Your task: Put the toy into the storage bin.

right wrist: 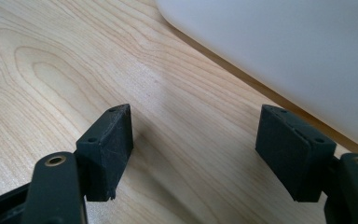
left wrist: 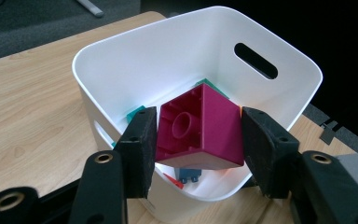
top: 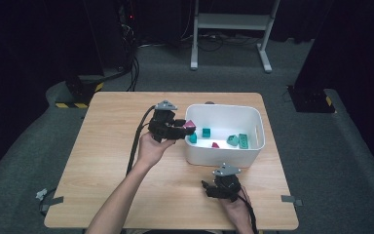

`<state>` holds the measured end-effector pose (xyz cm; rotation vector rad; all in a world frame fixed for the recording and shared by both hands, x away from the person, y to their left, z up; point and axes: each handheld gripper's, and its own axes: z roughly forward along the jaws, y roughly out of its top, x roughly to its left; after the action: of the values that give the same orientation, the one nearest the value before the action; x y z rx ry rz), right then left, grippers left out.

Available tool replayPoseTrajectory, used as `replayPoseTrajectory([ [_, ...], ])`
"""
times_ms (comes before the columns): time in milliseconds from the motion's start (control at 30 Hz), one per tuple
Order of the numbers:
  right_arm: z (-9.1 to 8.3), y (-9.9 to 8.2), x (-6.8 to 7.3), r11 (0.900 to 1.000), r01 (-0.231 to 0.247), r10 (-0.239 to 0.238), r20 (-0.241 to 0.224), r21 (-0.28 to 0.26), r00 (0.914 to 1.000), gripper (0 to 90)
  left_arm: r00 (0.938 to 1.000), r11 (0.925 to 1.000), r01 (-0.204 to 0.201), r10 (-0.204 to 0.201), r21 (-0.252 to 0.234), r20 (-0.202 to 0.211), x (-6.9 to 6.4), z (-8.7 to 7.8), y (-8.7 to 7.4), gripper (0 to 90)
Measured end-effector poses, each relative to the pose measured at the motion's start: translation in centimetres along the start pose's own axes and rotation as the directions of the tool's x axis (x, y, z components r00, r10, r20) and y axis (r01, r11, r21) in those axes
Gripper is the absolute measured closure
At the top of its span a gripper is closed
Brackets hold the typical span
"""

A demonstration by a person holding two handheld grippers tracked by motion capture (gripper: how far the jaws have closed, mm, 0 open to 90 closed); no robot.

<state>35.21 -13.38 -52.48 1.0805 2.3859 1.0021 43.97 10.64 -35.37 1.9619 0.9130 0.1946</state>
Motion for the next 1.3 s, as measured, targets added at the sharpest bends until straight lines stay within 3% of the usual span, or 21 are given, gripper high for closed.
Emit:
replayPoseTrajectory([
  [867, 0.0, 0.0, 0.0, 1.0000, -0.001, 0.001, -0.001, 0.000, 1.0000, 27.5, 0.9996, 0.9994, -0.024, 0.023, 0.027, 0.016, -1.7, 3.8, 1.0, 47.4],
  [1300, 0.0, 0.0, 0.0, 1.0000, 0.000, 0.000, -0.001, 0.000, 1.0000, 27.4, 0.9992, 0.9988, -0.040, 0.040, 0.027, -0.003, -1.9, 4.3, 1.1, 44.6],
])
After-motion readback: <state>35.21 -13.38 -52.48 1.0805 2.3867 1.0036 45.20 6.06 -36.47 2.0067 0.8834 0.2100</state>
